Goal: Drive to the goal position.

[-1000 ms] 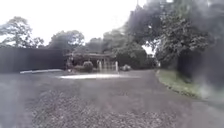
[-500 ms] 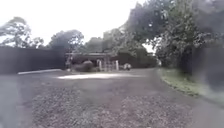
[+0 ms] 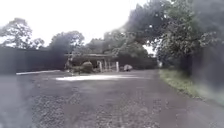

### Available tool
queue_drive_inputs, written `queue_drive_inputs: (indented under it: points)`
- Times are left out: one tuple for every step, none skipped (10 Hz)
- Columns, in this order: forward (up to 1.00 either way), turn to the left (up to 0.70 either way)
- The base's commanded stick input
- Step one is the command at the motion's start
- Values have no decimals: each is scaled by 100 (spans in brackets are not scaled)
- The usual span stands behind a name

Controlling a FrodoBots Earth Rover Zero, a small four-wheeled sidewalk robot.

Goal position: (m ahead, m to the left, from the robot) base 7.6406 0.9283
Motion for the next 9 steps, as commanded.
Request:
queue_drive_inputs:
  points:
    - [50, 0]
    - [50, 0]
    - [50, 0]
    - [50, 0]
    - [50, 0]
    - [50, 0]
    - [50, 0]
    - [50, 0]
    - [50, 0]
